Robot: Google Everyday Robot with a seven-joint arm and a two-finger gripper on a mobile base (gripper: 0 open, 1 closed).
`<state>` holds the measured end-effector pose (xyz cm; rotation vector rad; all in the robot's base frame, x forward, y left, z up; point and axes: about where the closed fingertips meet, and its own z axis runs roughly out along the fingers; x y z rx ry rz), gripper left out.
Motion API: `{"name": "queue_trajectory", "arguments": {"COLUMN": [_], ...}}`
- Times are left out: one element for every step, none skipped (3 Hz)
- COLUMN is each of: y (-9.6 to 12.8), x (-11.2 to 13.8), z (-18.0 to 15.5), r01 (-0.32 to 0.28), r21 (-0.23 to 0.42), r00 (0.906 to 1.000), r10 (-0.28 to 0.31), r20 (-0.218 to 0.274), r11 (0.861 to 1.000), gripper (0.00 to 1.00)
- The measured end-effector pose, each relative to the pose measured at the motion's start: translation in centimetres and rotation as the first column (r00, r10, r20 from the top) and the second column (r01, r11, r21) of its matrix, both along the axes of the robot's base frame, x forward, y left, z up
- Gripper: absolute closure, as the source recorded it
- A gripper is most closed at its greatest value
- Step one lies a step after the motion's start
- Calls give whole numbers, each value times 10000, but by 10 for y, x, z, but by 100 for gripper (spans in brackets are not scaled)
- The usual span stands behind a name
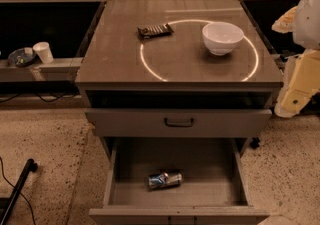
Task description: Pick redbull can from middle drawer and place on counter
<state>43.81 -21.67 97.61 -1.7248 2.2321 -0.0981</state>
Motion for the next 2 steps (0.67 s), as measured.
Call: {"name": "queue_trajectory", "arguments": {"y": [0, 0], "x": [0, 5], "z": [0, -7], "r01": [0, 26], "r21": [-1, -76], "r00": [10000, 10000], "r10": [0, -26], "r20": [-1, -48], "r11": [10000, 10000], "gripper": [0, 0]}}
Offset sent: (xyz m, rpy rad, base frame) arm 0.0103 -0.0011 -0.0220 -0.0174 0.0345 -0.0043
